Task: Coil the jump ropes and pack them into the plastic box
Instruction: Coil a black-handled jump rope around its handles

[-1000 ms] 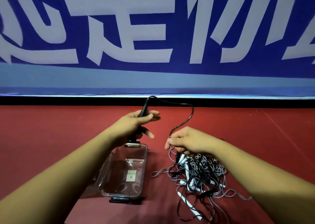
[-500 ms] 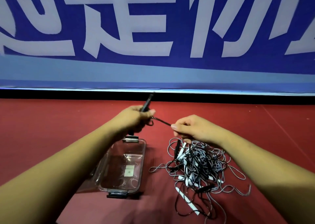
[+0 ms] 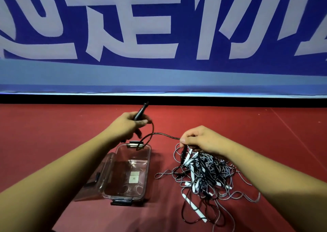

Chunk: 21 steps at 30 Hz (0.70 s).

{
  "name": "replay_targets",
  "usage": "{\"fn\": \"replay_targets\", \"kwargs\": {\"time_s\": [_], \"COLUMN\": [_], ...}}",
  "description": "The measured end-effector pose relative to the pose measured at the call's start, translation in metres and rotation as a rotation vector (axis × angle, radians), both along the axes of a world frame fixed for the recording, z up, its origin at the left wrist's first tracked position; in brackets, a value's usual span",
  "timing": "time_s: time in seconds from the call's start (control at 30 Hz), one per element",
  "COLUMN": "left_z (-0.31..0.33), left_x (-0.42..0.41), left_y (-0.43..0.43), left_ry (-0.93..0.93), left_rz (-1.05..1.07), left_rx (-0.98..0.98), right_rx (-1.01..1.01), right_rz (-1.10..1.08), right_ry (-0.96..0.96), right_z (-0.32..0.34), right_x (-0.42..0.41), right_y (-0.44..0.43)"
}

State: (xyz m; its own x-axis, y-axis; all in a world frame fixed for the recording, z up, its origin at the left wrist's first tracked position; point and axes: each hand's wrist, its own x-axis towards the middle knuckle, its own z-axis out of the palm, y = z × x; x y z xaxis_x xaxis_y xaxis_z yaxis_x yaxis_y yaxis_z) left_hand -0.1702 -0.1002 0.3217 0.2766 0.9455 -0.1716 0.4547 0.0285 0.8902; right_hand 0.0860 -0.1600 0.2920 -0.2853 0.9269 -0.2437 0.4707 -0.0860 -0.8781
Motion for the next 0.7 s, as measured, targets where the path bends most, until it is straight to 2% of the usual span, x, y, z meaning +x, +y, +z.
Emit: {"fn": "replay_targets", "kwargs": {"time_s": [0.07, 0.13, 0.2, 0.33, 0.4, 0.47, 0.5, 0.57, 0.63, 0.7], "left_z": [0.008, 0.011, 0.010, 0.010, 0.013, 0.012, 0.010, -0.001, -0.008, -0.011], "left_x": [0.017, 0.027, 0.033, 0.037, 0.033, 0.019, 0.009, -0.007, -0.017, -0.019], "left_y": [-0.016, -0.025, -0.026, -0.011, 0.000, 0.013, 0.018, 0.023, 0.021, 0.019], "left_ry": [-0.081, -0.060, -0.073, -0.367, -0.534, -0.626, -0.611, -0.425, -0.153, -0.011], "left_rz": [-0.167, -0.314, -0.369, -0.100, 0.055, 0.199, 0.261, 0.343, 0.363, 0.325], "left_rx": [-0.075, -0.119, -0.138, -0.150, -0.165, -0.188, -0.193, -0.192, -0.180, -0.119], "right_rx": [0.037, 0.036, 0.051, 0.110, 0.042, -0.080, -0.133, -0.165, -0.116, -0.028], "right_rz": [0.001, -0.018, -0.027, 0.016, 0.035, 0.071, 0.068, -0.012, -0.095, -0.088], "right_ry": [0.081, 0.208, 0.261, 0.123, -0.042, -0.230, -0.266, -0.209, -0.101, -0.129], "right_z": [0.008, 0.015, 0.021, 0.017, 0.000, -0.020, -0.027, -0.032, -0.028, -0.017], "right_x": [-0.015, -0.023, -0.024, -0.010, 0.009, 0.031, 0.040, 0.051, 0.046, 0.031], "right_y": [0.000, 0.001, 0.002, 0.005, 0.005, 0.001, -0.001, -0.003, 0.000, 0.002]}}
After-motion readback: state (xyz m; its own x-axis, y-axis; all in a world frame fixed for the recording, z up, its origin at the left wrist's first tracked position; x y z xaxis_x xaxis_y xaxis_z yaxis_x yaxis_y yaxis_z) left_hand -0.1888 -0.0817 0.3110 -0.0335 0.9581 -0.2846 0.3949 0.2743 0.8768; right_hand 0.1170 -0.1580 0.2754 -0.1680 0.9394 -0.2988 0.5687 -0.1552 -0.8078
